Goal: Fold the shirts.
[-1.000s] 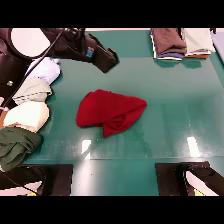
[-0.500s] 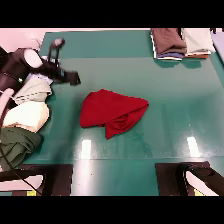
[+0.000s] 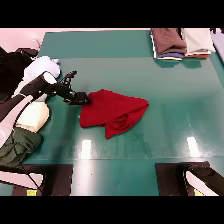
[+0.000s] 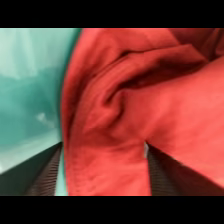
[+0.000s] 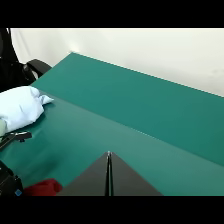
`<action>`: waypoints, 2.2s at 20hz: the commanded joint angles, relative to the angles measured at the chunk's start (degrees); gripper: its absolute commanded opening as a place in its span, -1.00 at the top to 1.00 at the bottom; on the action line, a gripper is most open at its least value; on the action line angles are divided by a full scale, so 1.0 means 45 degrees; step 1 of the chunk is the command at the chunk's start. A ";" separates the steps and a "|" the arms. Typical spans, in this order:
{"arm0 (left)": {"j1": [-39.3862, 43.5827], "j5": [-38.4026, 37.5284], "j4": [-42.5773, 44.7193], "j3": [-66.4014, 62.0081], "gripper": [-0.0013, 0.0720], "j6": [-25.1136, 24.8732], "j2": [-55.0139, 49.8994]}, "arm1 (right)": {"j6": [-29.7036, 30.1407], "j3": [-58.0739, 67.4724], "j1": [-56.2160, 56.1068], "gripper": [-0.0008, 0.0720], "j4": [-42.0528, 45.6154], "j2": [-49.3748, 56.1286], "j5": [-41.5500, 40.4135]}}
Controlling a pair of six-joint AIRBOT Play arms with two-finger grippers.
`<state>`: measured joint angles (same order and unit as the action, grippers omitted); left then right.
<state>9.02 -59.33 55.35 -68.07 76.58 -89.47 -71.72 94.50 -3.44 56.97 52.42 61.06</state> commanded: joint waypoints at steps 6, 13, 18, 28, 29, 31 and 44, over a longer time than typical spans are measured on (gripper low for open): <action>-0.0457 0.0000 -0.0282 -0.1787 0.90 -0.0141 0.1035 | -0.0845 -0.1175 0.0743 0.93 0.0044 0.0500 0.3055; -0.0529 0.0010 0.0277 -0.3322 0.90 -0.0126 0.2142 | -0.1433 -1.0001 0.1627 -0.28 -0.0646 0.0899 0.1146; -0.0529 -0.0019 0.0287 -0.3293 0.90 -0.0126 0.2132 | -0.0311 -1.2444 0.0986 -0.26 -0.5032 0.3473 -0.1627; -0.0529 -0.0087 0.0287 -0.3298 0.90 -0.0117 0.2137 | -0.0131 -0.8432 -0.2016 0.18 -0.5226 0.8087 -0.3201; -0.0529 -0.0121 0.0282 -0.3298 0.90 -0.0102 0.2147 | -0.0126 -0.8082 -0.2132 0.69 -0.4930 0.8194 -0.3230; -0.0534 -0.0228 0.0316 -0.3342 0.90 -0.0083 0.2288 | -0.0121 -0.7378 -0.2234 0.94 -0.3910 0.7927 -0.3186; -0.0529 -0.0257 0.1987 -0.9394 0.90 -0.0029 0.9316 | -0.0491 -0.0350 0.1341 0.94 0.0146 -0.1156 0.2783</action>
<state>6.61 -60.69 63.64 -105.91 76.40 -53.80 -72.53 86.67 -0.73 56.40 53.89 66.89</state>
